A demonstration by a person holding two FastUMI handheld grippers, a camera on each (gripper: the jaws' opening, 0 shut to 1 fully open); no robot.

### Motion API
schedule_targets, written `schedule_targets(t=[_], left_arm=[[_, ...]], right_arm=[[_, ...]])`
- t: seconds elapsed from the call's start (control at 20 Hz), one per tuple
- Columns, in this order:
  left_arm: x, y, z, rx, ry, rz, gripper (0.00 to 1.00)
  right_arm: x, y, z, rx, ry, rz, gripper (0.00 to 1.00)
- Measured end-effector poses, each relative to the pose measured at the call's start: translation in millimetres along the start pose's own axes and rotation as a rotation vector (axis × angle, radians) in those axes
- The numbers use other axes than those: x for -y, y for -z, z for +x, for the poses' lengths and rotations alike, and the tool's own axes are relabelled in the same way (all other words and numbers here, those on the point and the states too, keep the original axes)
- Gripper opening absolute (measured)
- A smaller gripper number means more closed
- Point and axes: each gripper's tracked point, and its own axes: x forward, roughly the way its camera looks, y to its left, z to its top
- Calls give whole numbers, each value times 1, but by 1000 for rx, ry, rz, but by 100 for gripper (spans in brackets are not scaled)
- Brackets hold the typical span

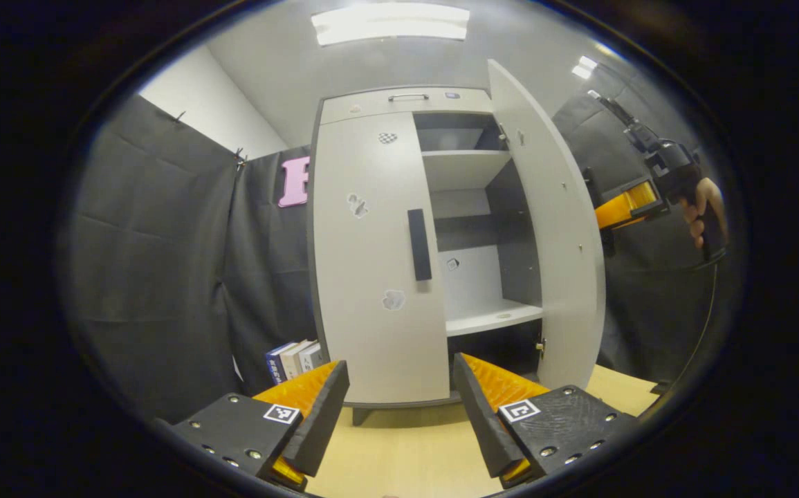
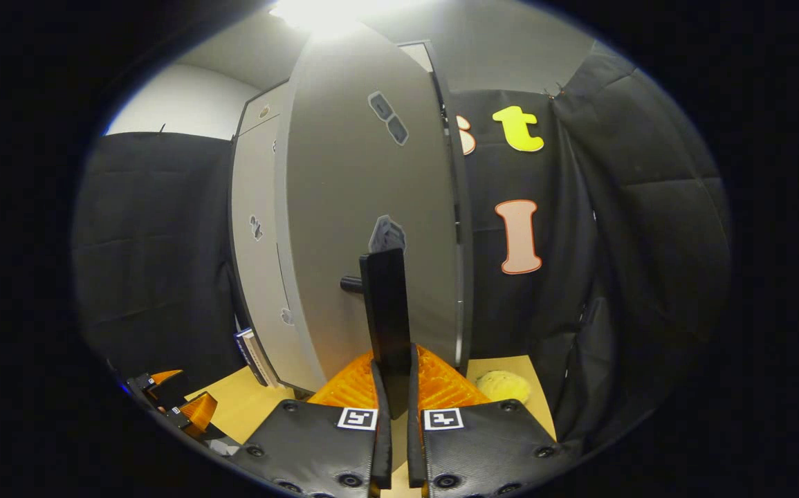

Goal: Open the right door of the double-door shoe cabinet with the right hand, and open the left door with the left hand.

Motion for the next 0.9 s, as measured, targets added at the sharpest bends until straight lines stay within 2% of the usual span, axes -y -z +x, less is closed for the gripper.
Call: schedule_targets(t=[0.25, 0.3, 0.4, 0.6, 0.7, 0.75, 0.8, 0.9], left_arm=[[36, -3, 1, -3, 25, 3, 88], [42, -4, 1, -4, 27, 4, 89], [52, -4, 3, -5, 24, 3, 89], [64, -11, 11, -2, 1, -15, 89], [64, -19, 19, 1, -6, -15, 89], [61, -24, 27, 5, -10, -15, 89], [57, -30, 34, 11, -14, -15, 89], [52, -40, 50, 14, -24, -18, 89]], right_arm=[[40, -2, -8, 19, 98, -8, 7], [42, -4, -9, 22, 93, 5, 6], [26, -1, -6, 21, 17, 58, 9], [32, -4, -10, 57, -18, 3, 7], [30, -4, -13, 66, -50, 22, 7], [31, -2, -17, 69, -56, 37, 4], [35, -1, -24, 76, -56, 47, 8], [54, -1, -36, 96, -18, 47, 10]])
